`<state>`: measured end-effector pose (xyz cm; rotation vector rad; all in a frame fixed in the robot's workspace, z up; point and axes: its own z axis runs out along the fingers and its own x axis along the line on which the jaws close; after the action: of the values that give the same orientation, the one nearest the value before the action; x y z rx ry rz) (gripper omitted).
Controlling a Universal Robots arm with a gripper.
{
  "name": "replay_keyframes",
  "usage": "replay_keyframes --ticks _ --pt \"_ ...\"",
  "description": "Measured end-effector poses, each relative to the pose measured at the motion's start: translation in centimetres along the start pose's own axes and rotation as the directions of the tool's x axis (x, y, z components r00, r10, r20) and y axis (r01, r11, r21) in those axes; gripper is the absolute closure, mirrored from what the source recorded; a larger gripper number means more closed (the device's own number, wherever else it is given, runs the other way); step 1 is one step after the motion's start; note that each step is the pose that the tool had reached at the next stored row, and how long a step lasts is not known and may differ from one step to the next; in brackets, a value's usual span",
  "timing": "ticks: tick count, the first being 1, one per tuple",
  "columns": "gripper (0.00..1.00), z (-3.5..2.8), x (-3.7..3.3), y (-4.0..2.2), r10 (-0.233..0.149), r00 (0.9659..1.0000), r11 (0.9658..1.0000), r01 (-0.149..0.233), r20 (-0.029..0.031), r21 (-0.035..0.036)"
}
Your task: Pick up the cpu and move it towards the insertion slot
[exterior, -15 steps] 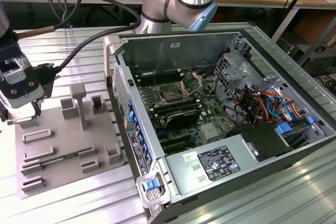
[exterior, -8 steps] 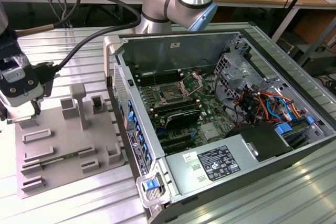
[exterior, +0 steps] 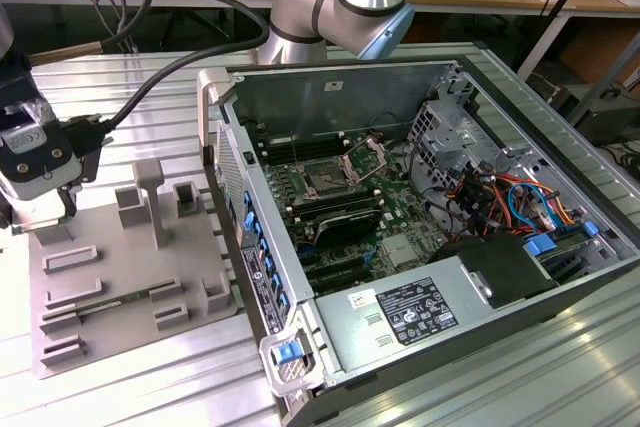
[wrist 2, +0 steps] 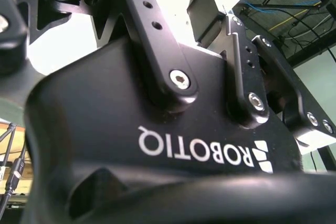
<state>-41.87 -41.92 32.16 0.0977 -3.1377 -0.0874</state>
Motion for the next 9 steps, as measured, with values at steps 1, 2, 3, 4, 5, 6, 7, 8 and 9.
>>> replay_keyframes --ticks 1,2,3,4,5,6,7,8,9 --pt "0.45 -0.03 0.0 0.0 0.0 1.0 1.0 0.0 0.0 0.0" --pt "0.45 -0.07 0.0 0.0 0.0 1.0 1.0 0.0 -0.0001 0.0001" --pt "0.45 -0.11 0.0 0.01 0.0 1.0 1.0 0.0 0.0001 0.0" --pt "0.45 -0.13 0.0 0.01 0.0 1.0 1.0 0.0 0.0001 -0.0001" --pt "0.45 -0.2 0.0 0.01 0.0 1.0 1.0 0.0 -0.0001 -0.0001" --pt "0.45 -0.23 0.0 0.01 0.0 1.0 1.0 0.0 0.0 -0.0001" --pt "0.45 -0.25 0.0 0.01 0.0 1.0 1.0 0.0 0.0002 -0.0003" --pt "0.45 -0.29 0.0 0.02 0.0 1.0 1.0 0.0 0.0 -0.0003" --pt "0.45 -0.32 0.0 0.02 0.0 1.0 1.0 0.0 0.0 -0.0003"
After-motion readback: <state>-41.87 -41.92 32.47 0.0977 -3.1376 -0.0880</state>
